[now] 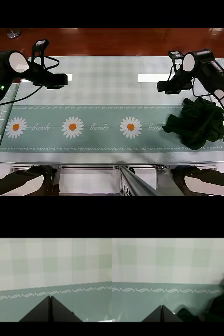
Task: Fold the shirts.
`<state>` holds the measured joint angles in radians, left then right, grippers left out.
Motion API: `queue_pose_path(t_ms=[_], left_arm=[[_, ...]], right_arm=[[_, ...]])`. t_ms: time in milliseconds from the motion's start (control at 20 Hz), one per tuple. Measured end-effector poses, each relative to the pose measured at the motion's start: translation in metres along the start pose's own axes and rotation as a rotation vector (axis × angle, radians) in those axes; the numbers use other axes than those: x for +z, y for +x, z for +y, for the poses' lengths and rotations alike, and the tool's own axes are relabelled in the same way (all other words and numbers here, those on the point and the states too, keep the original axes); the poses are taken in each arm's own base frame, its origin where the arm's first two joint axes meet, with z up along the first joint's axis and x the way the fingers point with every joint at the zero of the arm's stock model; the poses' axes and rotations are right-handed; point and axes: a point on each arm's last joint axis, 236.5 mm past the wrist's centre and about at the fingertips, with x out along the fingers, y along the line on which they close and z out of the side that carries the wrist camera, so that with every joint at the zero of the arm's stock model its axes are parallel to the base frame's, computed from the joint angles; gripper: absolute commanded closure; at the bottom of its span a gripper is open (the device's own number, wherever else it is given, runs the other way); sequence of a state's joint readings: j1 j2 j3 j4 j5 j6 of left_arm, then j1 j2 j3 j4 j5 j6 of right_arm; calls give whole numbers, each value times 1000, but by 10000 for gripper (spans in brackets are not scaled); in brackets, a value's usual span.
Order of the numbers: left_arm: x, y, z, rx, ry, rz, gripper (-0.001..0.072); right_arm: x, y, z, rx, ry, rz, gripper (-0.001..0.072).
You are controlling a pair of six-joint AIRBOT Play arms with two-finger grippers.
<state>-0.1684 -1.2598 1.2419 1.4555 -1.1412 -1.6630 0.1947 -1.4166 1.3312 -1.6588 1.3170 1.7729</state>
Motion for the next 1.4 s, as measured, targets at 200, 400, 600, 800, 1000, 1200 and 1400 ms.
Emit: queue_pose_path(t_ms=[200, 400, 600, 800, 1000, 1200, 1400], left_arm=[[0, 0, 0, 0, 0, 0, 688], [0, 0, 0, 0, 0, 0, 688], [0, 0, 0, 0, 0, 0, 688], [3, 0, 0, -1, 0, -13, 688], [15, 0, -1, -5, 2, -62, 120], [12, 0, 3, 11, 51, -50, 4], [-5, 11, 8, 25, 75, -8, 4]], right_arm=[[0, 0, 0, 0, 0, 0, 676], [0, 0, 0, 0, 0, 0, 676], [3, 0, 1, 3, 0, -12, 676], [27, -2, 3, 14, -2, -112, 126], [27, -18, -43, -155, 11, -135, 84], [-12, -65, -149, -376, 222, -179, 85], [-95, -36, -206, -351, 544, -163, 85]])
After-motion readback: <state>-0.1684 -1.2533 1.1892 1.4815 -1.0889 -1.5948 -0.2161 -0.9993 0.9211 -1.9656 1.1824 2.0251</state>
